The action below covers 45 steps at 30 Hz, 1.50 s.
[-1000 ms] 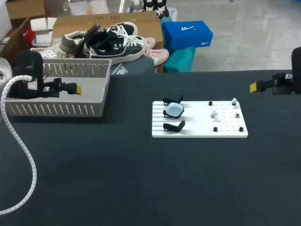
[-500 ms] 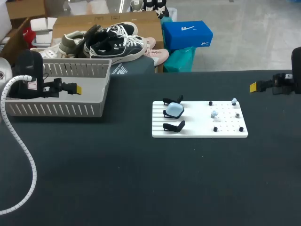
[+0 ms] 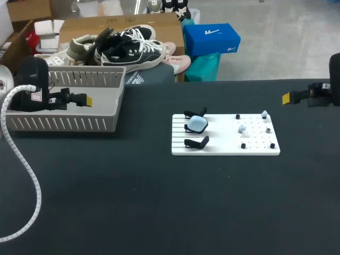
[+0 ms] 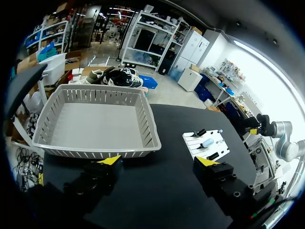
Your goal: Pick up each earbud case from the left stands, insert the matching earbuds, close the lid, and place the case in the box.
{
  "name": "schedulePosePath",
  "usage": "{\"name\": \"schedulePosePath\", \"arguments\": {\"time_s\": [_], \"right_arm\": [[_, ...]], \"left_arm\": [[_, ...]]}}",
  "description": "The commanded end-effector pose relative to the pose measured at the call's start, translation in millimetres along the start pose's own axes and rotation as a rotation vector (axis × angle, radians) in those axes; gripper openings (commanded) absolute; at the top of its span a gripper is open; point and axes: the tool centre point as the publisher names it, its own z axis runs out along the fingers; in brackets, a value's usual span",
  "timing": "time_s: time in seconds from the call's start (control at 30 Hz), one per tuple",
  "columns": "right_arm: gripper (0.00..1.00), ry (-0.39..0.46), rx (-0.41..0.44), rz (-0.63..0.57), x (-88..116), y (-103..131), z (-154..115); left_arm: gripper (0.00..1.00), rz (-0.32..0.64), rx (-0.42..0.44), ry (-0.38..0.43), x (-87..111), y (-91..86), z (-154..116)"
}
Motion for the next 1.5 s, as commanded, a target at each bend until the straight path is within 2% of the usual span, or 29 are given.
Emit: {"name": "schedulePosePath", "arguments": {"time_s": [0.03, 0.47, 0.73, 0.97, 1.07, 1.17, 1.37, 1.5], "right_arm": [[1.0, 0.0, 0.0, 0.0, 0, 0, 0], [1.0, 0.0, 0.0, 0.0, 0, 0, 0], [1.0, 0.0, 0.0, 0.0, 0, 0, 0], [1.0, 0.0, 0.0, 0.0, 0, 0, 0], [1.0, 0.0, 0.0, 0.0, 0, 0, 0], [1.0, 0.0, 0.0, 0.0, 0, 0, 0], [1.0, 0.0, 0.0, 0.0, 0, 0, 0], [1.0, 0.0, 0.0, 0.0, 0, 0, 0]], "left_arm": [[1.0, 0.0, 0.0, 0.0, 0.0, 0.0, 0], [1.0, 0.0, 0.0, 0.0, 0.0, 0.0, 0], [1.0, 0.1, 0.088, 0.018, -14.5, -13.3, 8], [1.0, 0.249, 0.186, 0.031, -33.7, -34.3, 20], [1.0, 0.362, 0.254, 0.035, -44.6, -50.4, 24], [1.0, 0.489, 0.277, 0.031, -52.4, -65.2, 29], [1.0, 0.736, 0.385, 0.032, -51.1, -86.7, 41], [1.0, 0.817, 0.476, 0.075, -45.6, -94.3, 53]]}}
